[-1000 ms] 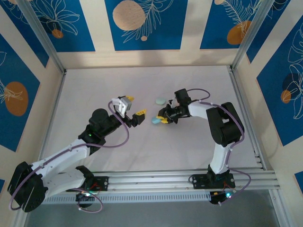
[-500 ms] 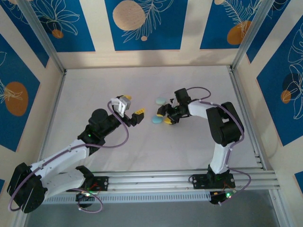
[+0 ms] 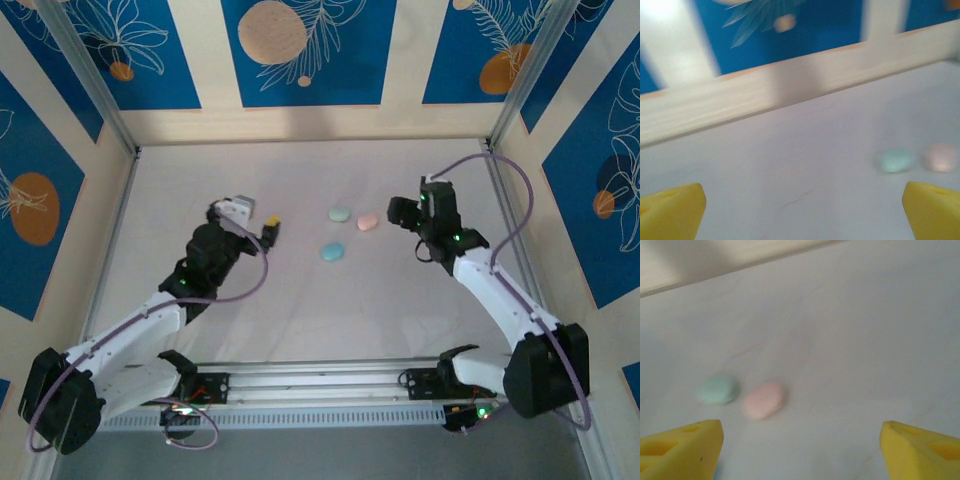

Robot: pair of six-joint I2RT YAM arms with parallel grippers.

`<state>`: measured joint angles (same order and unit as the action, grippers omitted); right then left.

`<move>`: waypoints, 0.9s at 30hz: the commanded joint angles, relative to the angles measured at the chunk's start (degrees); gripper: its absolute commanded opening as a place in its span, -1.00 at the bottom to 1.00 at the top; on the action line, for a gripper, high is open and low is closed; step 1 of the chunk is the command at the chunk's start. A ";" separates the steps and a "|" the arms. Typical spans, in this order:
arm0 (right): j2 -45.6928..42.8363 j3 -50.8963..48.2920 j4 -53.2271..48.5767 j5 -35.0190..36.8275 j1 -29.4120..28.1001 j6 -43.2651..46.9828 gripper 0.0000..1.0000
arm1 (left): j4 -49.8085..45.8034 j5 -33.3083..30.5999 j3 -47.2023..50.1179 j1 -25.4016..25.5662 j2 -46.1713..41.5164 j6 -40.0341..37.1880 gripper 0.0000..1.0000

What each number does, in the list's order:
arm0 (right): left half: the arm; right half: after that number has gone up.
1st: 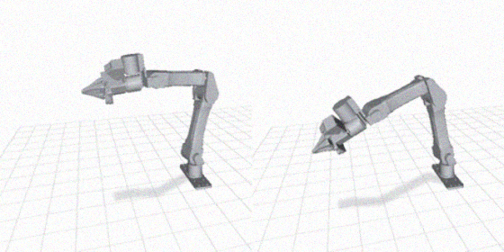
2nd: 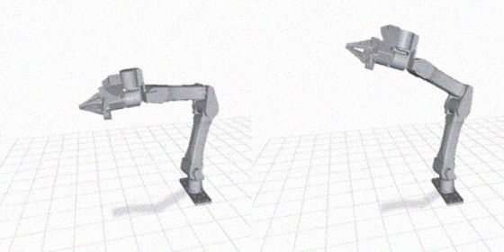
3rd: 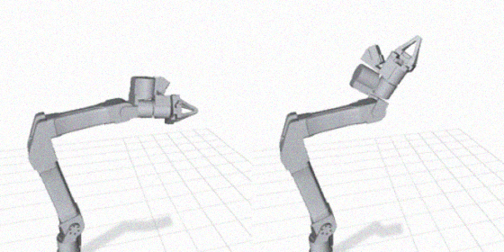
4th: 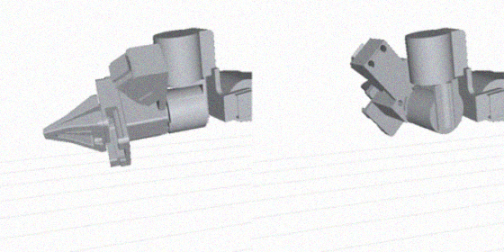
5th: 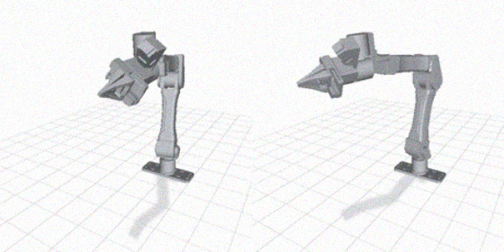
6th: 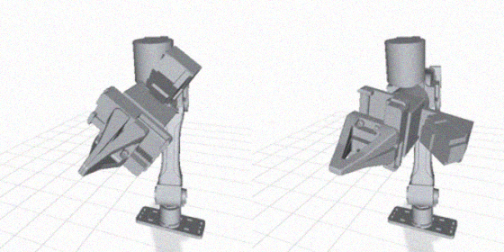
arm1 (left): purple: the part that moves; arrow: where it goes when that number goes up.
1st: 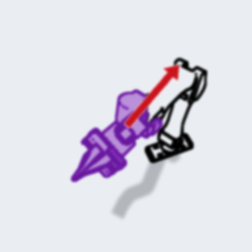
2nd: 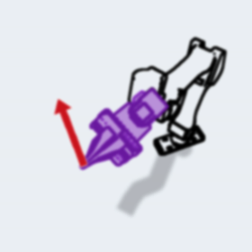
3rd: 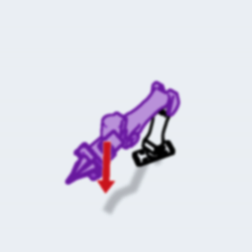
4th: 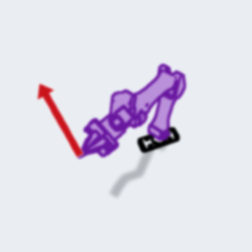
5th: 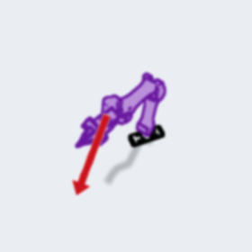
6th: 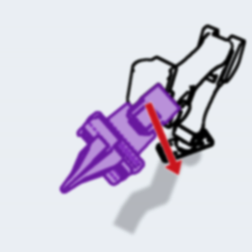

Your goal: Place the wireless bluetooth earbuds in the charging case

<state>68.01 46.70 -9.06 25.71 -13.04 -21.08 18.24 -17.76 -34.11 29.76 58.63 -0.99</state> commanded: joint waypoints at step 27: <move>9.66 -20.52 39.67 -22.33 13.19 22.73 0.53 | 37.06 6.41 13.74 -25.61 30.62 1.08 1.00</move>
<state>78.83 25.87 29.19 2.79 0.89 -1.98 53.39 -10.79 -17.74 4.78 89.25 -0.51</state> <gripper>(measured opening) 0.767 0.997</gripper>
